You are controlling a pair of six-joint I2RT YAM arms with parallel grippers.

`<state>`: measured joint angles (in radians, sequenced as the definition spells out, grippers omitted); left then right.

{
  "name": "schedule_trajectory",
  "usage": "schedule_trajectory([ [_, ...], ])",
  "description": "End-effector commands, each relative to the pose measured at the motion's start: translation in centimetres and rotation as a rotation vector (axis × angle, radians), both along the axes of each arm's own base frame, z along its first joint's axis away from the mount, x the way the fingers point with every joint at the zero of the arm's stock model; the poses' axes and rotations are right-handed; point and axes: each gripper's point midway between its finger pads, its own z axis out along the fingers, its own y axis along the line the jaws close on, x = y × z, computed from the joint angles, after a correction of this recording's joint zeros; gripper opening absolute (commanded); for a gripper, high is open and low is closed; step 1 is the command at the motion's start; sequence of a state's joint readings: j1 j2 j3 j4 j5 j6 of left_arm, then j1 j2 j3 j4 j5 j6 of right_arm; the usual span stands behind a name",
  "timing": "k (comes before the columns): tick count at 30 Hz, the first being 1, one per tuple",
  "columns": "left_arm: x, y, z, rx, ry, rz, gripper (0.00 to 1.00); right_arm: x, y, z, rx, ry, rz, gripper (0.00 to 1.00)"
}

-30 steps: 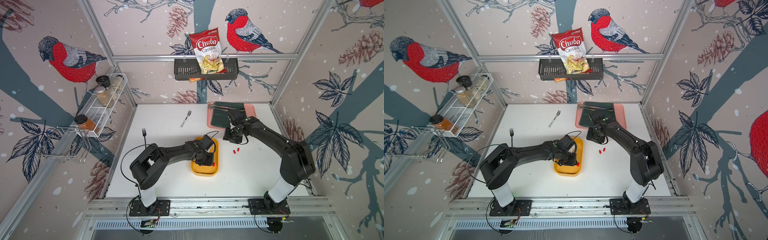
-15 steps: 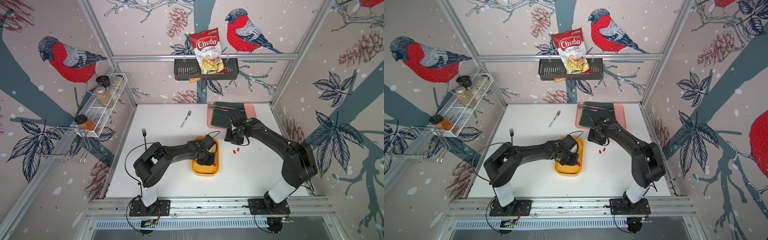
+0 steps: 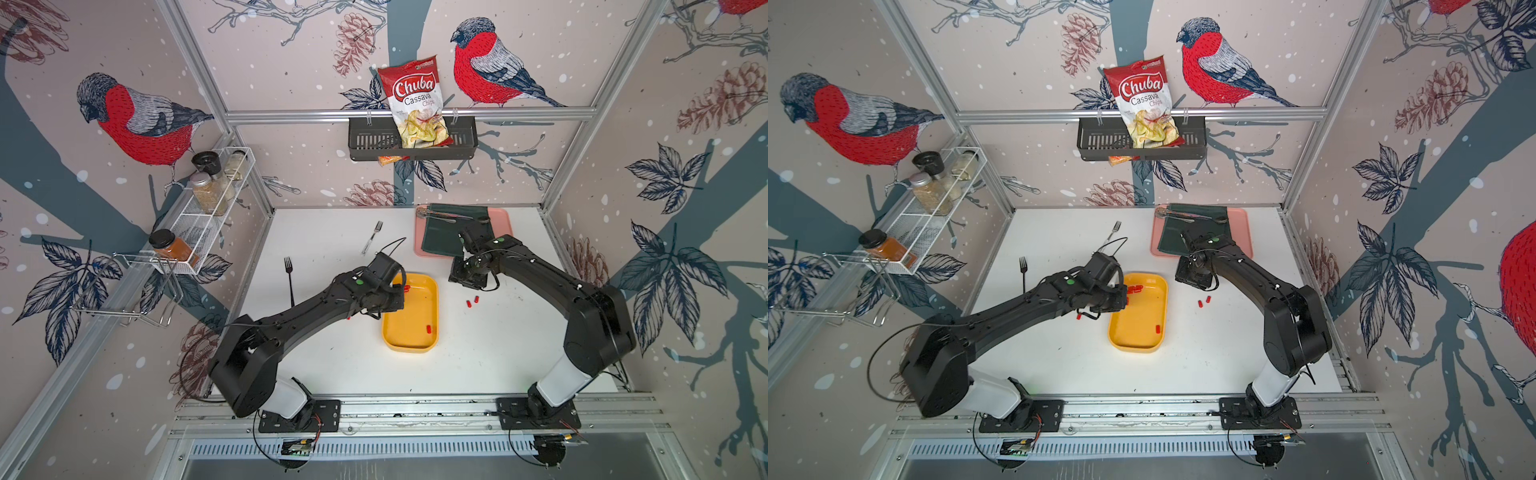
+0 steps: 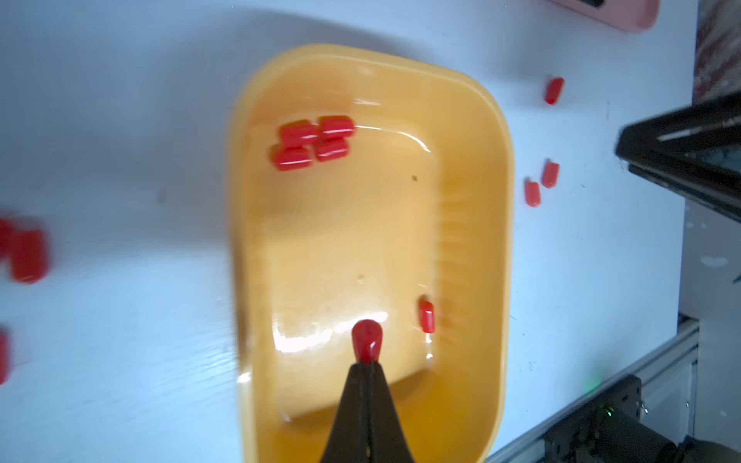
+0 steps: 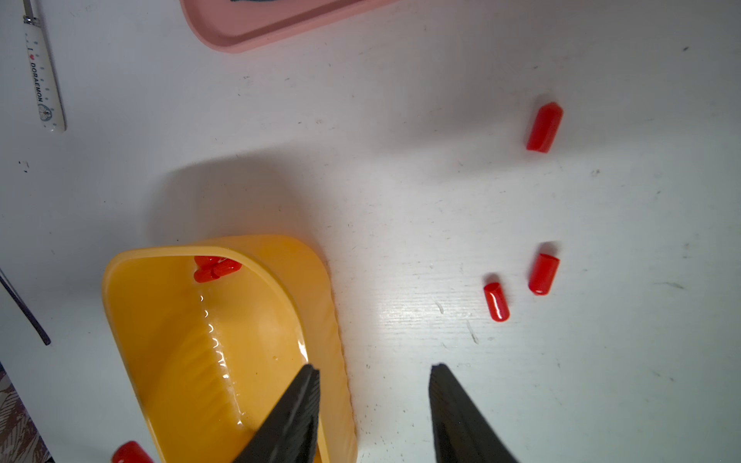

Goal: Take the screw protection sleeves out of the storage box
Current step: Pick up the screw protection sleeve from the storage box, then place the screw protection sleeve at the center of the board.

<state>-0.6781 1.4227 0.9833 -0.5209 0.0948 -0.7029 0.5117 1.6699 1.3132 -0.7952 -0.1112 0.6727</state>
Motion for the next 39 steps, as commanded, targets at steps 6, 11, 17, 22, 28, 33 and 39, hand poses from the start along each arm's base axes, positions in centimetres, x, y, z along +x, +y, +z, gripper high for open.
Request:
schedule_trajectory([
  [6,-1.3,9.5,-4.8,0.273,0.092,0.144,0.0,0.0,0.2,-0.5,-0.018,0.015,0.03,0.49],
  [11,-1.5,11.3,-6.9,0.368,0.107,0.182,0.02,0.0,0.2,-0.4,-0.018,0.012,0.027,0.49],
  [17,-0.6,11.2,-7.4,0.367,0.09,0.206,0.03,0.1,0.4,-0.5,-0.015,0.015,0.029,0.49],
  [22,-0.2,10.7,-7.8,0.363,0.089,0.183,0.04,0.0,0.6,-0.7,-0.016,0.02,0.036,0.49],
  [28,0.0,10.4,-8.3,0.358,0.092,0.166,0.11,-0.2,0.5,-1.1,-0.024,0.028,0.04,0.49],
  [33,0.5,10.1,-7.5,0.343,0.075,0.166,0.22,-0.2,0.4,-1.2,-0.025,0.03,0.039,0.49],
  [39,0.8,9.5,-6.3,0.325,0.065,0.15,0.23,-0.2,0.5,-1.3,-0.025,0.031,0.043,0.49],
])
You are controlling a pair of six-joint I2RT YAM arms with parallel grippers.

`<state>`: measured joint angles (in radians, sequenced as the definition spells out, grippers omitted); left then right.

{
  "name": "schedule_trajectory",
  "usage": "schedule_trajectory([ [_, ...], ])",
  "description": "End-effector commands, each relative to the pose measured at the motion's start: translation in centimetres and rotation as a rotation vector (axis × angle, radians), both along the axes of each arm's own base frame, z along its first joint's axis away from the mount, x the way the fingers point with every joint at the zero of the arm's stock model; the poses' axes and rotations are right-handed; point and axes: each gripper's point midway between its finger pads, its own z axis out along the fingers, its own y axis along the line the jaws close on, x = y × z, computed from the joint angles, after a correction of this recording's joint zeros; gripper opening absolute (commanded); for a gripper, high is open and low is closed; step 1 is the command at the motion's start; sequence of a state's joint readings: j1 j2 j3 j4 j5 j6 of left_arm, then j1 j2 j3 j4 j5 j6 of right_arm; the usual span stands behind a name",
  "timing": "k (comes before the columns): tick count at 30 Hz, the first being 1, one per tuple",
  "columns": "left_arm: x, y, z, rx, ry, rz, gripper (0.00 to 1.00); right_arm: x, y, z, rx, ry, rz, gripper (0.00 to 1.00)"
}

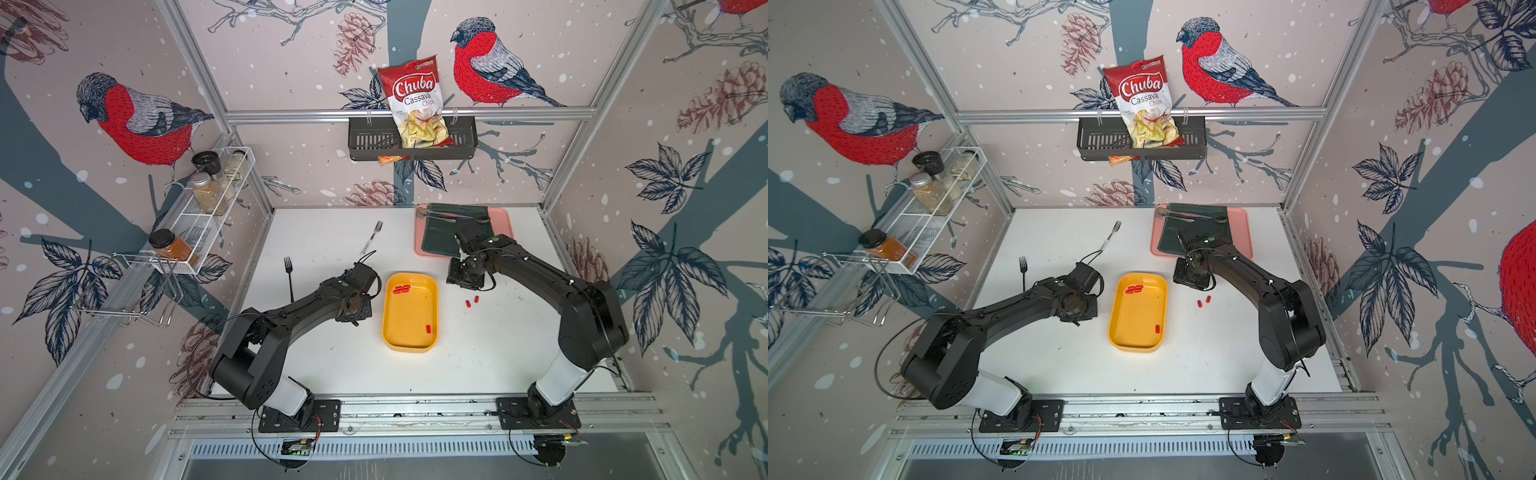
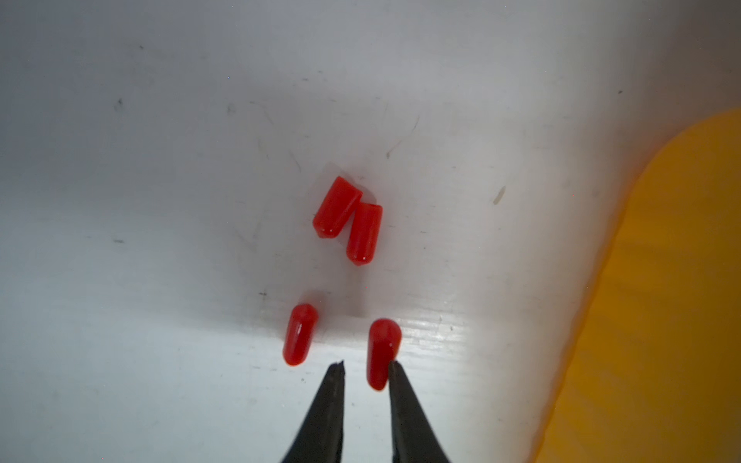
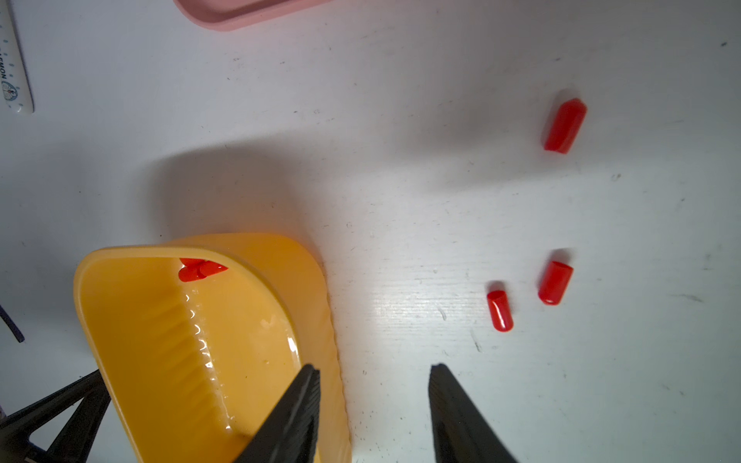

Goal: Take the screw protection sleeves out of the storage box
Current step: Place the screw protection sleeve at the center of the board.

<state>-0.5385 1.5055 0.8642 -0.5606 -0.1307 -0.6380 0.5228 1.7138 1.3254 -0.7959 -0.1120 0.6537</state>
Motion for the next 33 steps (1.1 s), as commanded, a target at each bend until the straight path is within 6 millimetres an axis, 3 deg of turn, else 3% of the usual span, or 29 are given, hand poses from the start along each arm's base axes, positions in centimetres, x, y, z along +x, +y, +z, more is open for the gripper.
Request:
schedule_trajectory([
  [1,-0.1,-0.2,0.6,-0.012,0.003,-0.018,0.23,-0.1,0.0,-0.1,-0.006,0.006,0.011,0.49],
  [14,-1.7,0.2,-1.2,-0.004,0.074,-0.027,0.2,-0.5,0.0,-0.5,-0.016,0.015,0.02,0.49],
  [21,-2.0,0.1,-2.4,-0.006,0.09,-0.036,0.4,-0.8,-0.2,-0.5,-0.028,0.017,0.023,0.49],
  [29,-2.3,0.2,-2.9,-0.009,0.098,-0.036,0.45,-0.9,-0.4,-0.6,-0.037,0.016,0.023,0.49],
  [33,-1.8,-0.3,-1.9,-0.033,0.075,-0.032,0.46,-0.8,-0.2,-0.5,-0.034,0.013,0.024,0.49],
])
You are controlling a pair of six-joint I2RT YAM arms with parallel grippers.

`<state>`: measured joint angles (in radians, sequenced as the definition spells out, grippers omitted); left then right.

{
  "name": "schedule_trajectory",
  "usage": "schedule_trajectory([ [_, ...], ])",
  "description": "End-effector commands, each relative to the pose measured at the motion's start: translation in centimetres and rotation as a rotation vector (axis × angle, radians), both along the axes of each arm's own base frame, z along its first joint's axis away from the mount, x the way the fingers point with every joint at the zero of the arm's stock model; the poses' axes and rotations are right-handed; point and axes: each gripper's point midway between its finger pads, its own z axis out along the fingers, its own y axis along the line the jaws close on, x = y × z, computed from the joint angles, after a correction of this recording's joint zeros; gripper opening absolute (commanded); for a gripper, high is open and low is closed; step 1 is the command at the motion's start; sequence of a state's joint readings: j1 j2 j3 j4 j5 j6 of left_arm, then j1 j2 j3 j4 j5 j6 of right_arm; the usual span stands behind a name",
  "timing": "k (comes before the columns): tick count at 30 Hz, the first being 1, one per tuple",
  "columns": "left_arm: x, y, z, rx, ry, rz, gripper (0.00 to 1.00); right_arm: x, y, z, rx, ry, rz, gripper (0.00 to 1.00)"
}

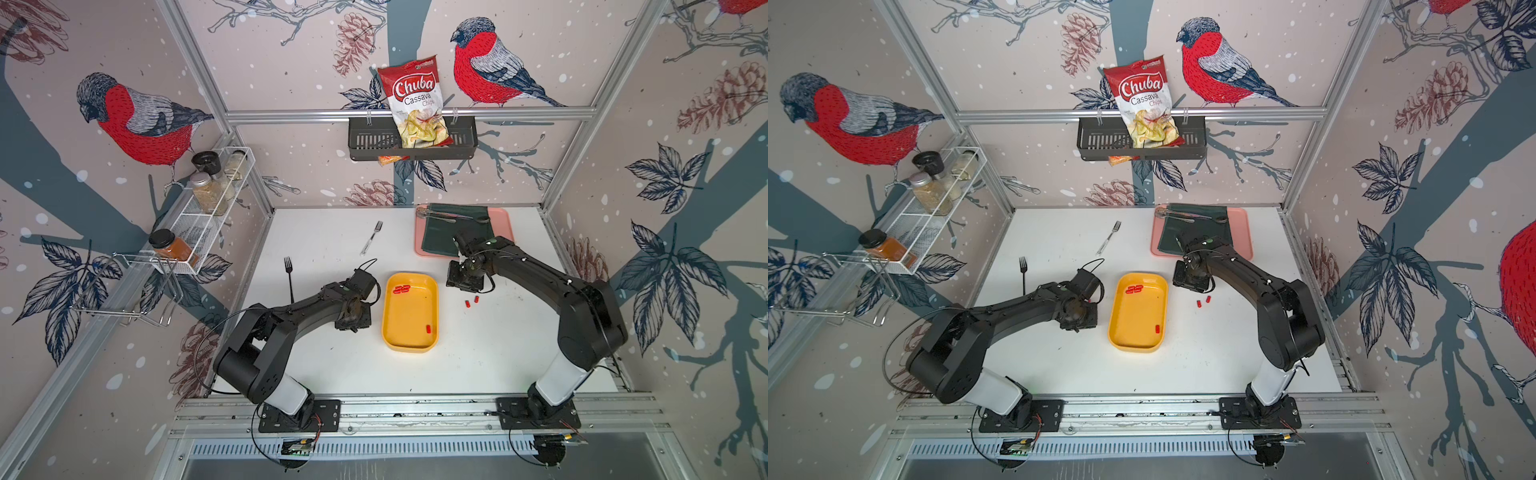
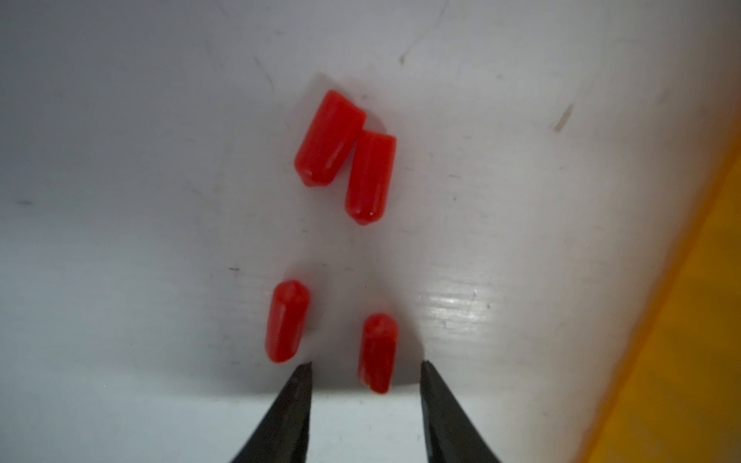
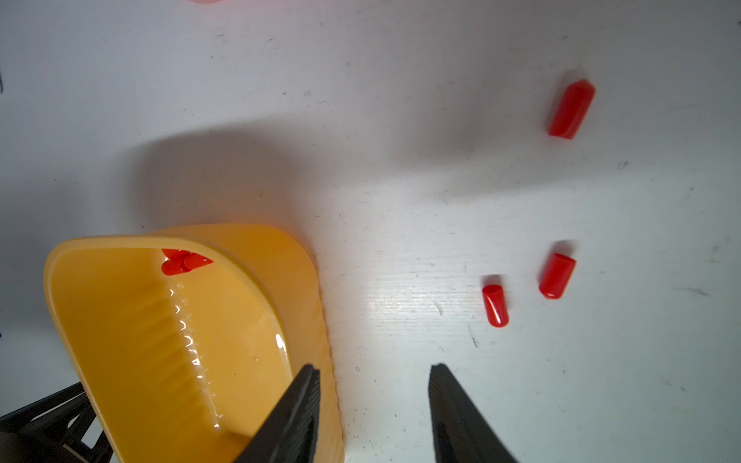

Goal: Take the screw protection sleeves out of the storage box
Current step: Place the screw protection sleeve at the center of the board, then pick up the screw protection sleeve from the storage box.

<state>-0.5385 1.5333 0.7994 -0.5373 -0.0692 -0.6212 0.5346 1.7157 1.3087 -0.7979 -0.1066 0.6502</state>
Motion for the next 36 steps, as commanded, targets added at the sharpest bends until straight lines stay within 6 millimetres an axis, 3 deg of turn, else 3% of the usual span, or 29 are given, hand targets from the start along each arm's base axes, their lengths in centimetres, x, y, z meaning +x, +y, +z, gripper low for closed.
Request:
schedule_trajectory([
  [1,0.5,-0.5,1.0,-0.029,-0.021,-0.001,0.46,-0.1,-0.3,0.2,-0.017,-0.003,0.01,0.49],
  [9,0.6,-0.9,4.2,-0.062,-0.045,0.012,0.46,-0.2,-0.3,0.2,-0.02,-0.002,0.008,0.49],
  [13,0.8,-1.6,7.8,-0.099,-0.097,0.014,0.47,-0.1,-0.3,0.3,-0.018,-0.006,0.006,0.49],
  [15,0.7,-3.3,9.6,-0.152,-0.12,-0.012,0.47,-0.2,-0.4,0.3,-0.019,-0.004,0.005,0.49],
  [17,0.7,-7.0,12.1,-0.24,-0.154,-0.093,0.47,-0.2,-0.5,0.2,-0.021,-0.001,0.005,0.49],
  [20,-0.5,-12.3,13.6,-0.334,-0.135,-0.205,0.47,-0.3,-0.6,0.1,-0.019,0.004,0.003,0.49],
  [26,-2.3,-19.4,11.5,-0.511,-0.025,-0.282,0.45,-0.7,-1.1,-0.3,-0.02,0.014,-0.001,0.49],
  [36,-2.9,-21.4,6.5,-0.499,0.077,-0.302,0.39,-0.8,-1.3,-0.4,-0.023,0.013,0.0,0.49],
])
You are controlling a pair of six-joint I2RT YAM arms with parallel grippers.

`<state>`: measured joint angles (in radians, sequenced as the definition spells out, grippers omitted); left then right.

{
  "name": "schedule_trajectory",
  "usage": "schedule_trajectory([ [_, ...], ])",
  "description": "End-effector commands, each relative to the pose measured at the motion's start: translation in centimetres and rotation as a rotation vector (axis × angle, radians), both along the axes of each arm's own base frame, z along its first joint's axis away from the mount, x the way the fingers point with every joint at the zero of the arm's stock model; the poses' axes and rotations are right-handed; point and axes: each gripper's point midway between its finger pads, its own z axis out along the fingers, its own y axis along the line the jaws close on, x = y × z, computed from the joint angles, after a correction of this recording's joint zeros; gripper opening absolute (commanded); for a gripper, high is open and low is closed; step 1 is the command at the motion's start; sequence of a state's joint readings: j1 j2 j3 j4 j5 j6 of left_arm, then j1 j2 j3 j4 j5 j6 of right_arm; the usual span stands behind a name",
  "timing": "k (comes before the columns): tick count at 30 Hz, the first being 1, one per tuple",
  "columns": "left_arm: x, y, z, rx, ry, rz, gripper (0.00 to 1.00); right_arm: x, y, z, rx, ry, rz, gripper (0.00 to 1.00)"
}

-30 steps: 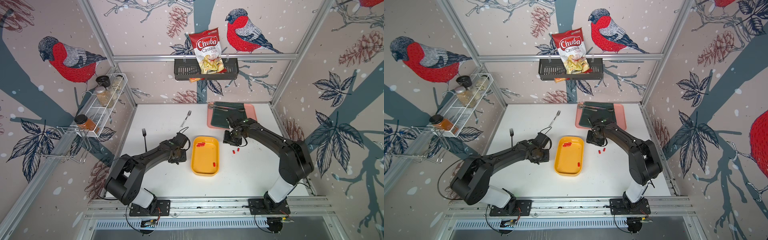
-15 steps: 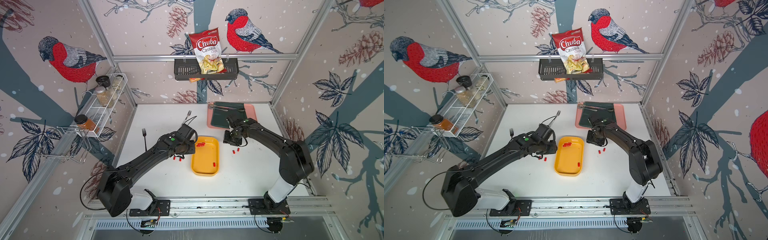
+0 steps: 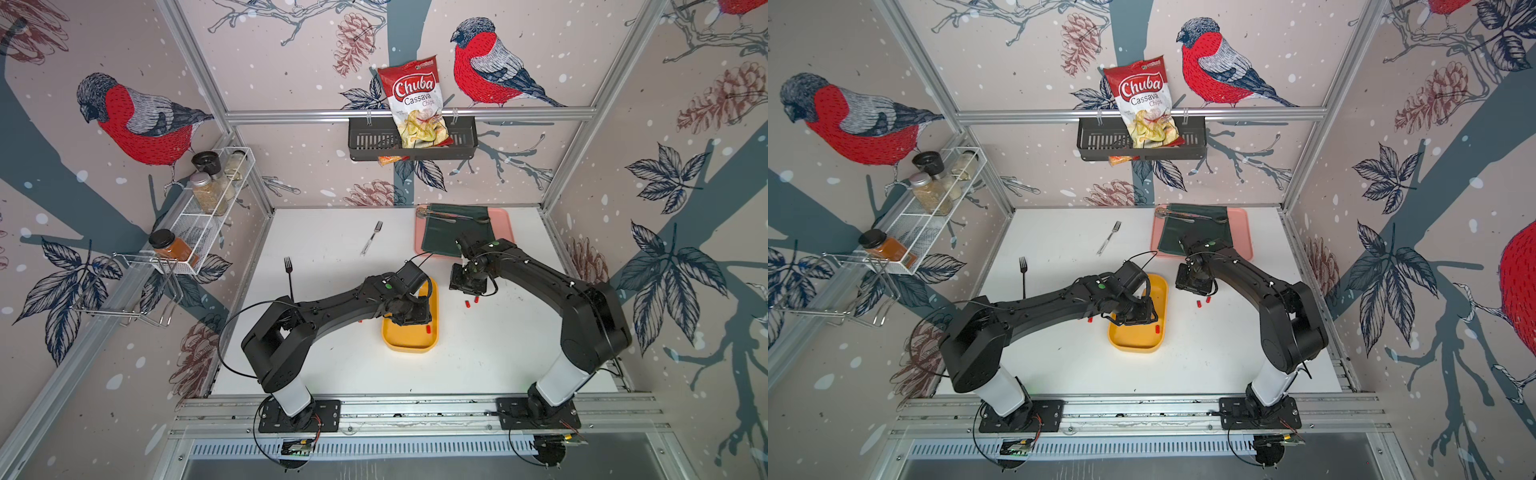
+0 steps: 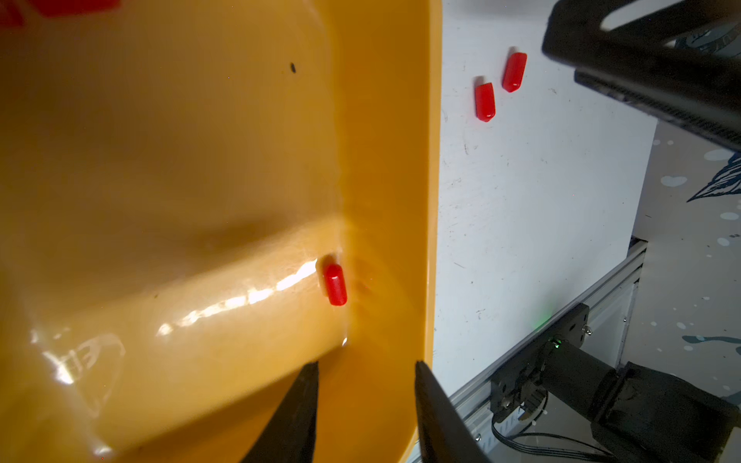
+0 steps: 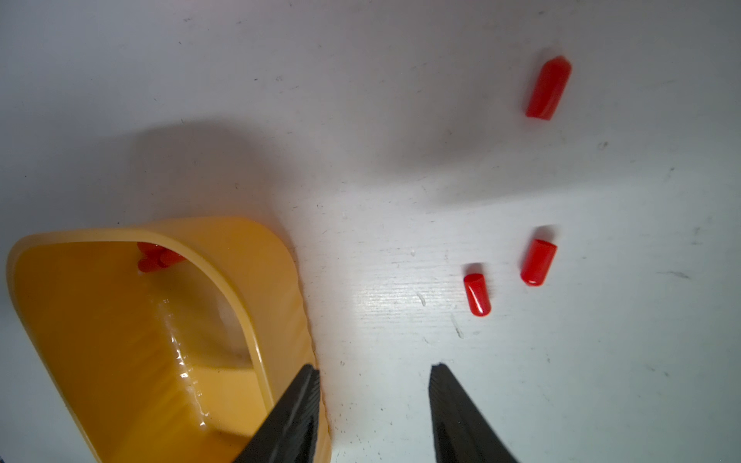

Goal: Take the screw protection sleeves out of the storage box
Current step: Pick up the screw protection sleeve from the storage box.

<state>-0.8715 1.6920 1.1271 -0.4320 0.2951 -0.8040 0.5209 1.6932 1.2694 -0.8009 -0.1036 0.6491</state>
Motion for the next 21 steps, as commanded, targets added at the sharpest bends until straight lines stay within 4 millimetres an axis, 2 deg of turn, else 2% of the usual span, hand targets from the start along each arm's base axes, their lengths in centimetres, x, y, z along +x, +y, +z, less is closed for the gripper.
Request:
schedule_trajectory([
  [1,-0.1,-1.0,-0.6,-0.024,0.012,-0.027,0.38,-0.2,-0.3,0.1,-0.011,-0.001,0.015,0.49],
  [5,-0.4,-1.0,-1.9,-0.01,0.029,-0.038,0.31,-0.1,-0.5,-0.2,-0.017,0.0,0.012,0.49],
  [13,-0.6,-1.2,-4.5,0.023,0.065,-0.049,0.3,-0.1,-0.7,-0.5,-0.018,0.001,0.013,0.49],
  [18,-0.5,-1.6,-5.2,0.022,0.072,-0.058,0.3,0.0,-0.9,-0.5,-0.023,-0.001,0.012,0.49],
  [21,-0.5,-1.5,-6.1,0.038,0.08,-0.06,0.26,0.0,-1.0,-0.4,-0.023,0.0,0.01,0.49],
])
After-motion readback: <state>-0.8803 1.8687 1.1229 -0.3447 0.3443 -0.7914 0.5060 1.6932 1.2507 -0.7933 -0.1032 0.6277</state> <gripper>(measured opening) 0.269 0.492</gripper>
